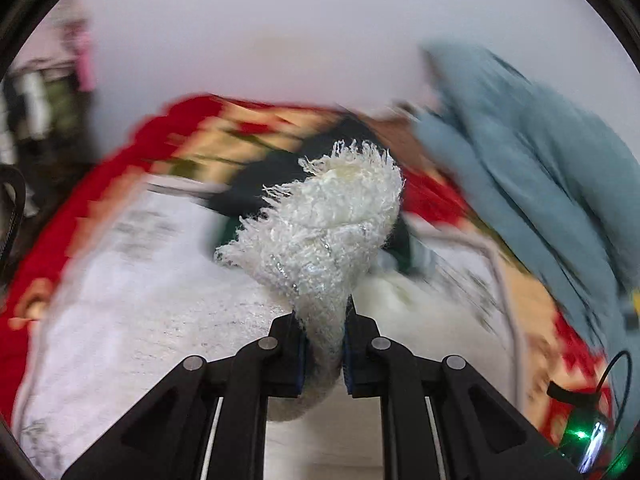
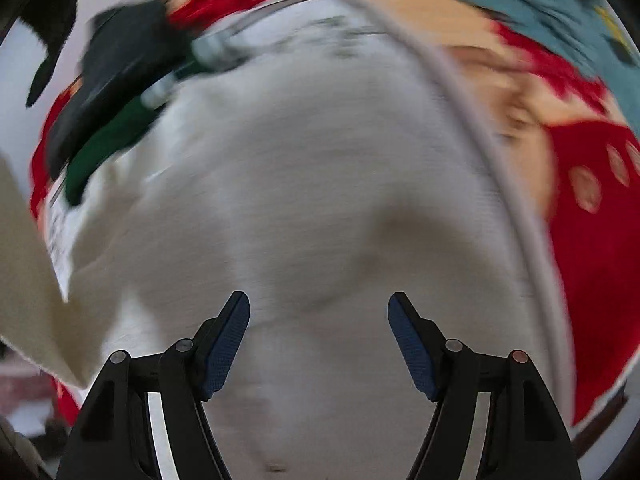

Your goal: Fold large clothes

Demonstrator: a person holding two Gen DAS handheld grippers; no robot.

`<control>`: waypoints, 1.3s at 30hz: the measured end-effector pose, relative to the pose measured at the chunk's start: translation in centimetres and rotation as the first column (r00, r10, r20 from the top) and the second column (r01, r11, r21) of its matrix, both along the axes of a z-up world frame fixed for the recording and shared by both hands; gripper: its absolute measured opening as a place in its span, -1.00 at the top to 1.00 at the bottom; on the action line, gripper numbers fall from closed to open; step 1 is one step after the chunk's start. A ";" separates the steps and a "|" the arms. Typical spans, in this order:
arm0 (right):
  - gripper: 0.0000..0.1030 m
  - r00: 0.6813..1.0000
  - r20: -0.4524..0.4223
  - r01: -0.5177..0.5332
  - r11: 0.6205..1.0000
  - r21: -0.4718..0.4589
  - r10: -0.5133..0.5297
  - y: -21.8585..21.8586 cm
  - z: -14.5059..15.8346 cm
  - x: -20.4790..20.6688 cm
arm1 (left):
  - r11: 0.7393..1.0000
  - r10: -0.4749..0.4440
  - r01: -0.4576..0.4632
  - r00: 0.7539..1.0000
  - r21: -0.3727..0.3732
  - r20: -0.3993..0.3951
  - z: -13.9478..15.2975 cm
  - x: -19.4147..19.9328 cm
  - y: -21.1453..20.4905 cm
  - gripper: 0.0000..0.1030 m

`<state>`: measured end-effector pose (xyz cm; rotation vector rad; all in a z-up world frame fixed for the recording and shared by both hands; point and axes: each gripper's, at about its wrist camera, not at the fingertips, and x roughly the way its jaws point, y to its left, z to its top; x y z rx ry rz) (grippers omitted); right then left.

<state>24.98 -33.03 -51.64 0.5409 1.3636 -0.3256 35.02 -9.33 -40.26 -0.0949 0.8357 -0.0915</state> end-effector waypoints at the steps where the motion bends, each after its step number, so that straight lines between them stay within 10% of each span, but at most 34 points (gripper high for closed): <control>1: -0.43 1.000 -0.011 0.013 1.000 -0.008 -0.013 -1.0 -0.3 -0.6 | 0.999 -0.042 0.042 0.999 0.002 -0.032 -1.3 0.1 -2.2 0.79; 8: -0.43 0.993 -0.087 0.083 0.996 -0.017 -0.084 -8.4 -2.5 -5.6 | 0.974 -0.185 0.209 0.957 0.088 -0.223 -8.3 -1.5 -9.3 0.50; 10: -0.43 0.992 -0.076 0.097 0.995 0.004 -0.097 -9.5 -2.6 -6.5 | 0.971 -0.204 0.227 0.950 0.073 -0.238 -8.6 -1.9 -9.4 -0.55; 12: -0.43 0.991 -0.067 0.115 0.993 0.034 -0.112 -10.5 -2.4 -7.3 | 0.972 -0.218 0.232 0.948 0.036 -0.232 -7.9 -2.3 -8.9 -0.84; 20: -0.43 0.995 0.001 0.100 0.987 0.126 -0.101 -12.7 -0.6 -5.5 | 0.994 0.022 0.002 0.975 0.111 -0.220 -4.4 -2.2 -0.8 -0.85; 26: -0.43 0.974 -0.031 -0.225 0.974 0.013 0.225 -8.9 -2.5 1.5 | 0.944 0.215 -0.133 0.942 0.302 -0.258 -7.9 -0.8 4.9 -0.85; 27: -0.36 0.946 -0.066 -0.318 0.948 -0.003 0.317 -7.6 -3.7 3.1 | 0.938 0.228 -0.140 0.938 0.317 -0.261 -8.5 -0.6 5.3 -0.85; 29: 0.41 0.917 -0.084 -0.391 0.921 0.002 0.389 -6.6 -5.3 4.8 | 0.925 0.247 -0.146 0.932 0.351 -0.264 -9.9 -0.2 5.7 -0.85; 33: 0.74 0.995 -0.046 -0.078 0.979 0.189 0.088 -11.9 -8.9 4.9 | 0.910 0.268 -0.142 0.918 0.389 -0.293 -12.0 0.2 6.5 -0.85; 35: 0.78 0.987 -0.039 0.158 0.920 0.358 -0.154 -14.7 -10.8 2.9 | 0.908 0.295 -0.162 0.902 0.385 -0.316 -12.6 0.2 7.2 -0.85; 39: 0.73 0.949 -0.078 0.303 0.821 0.483 -0.304 -15.7 -11.3 1.2 | 0.911 0.321 -0.192 0.886 0.365 -0.336 -12.1 -0.5 7.8 -0.85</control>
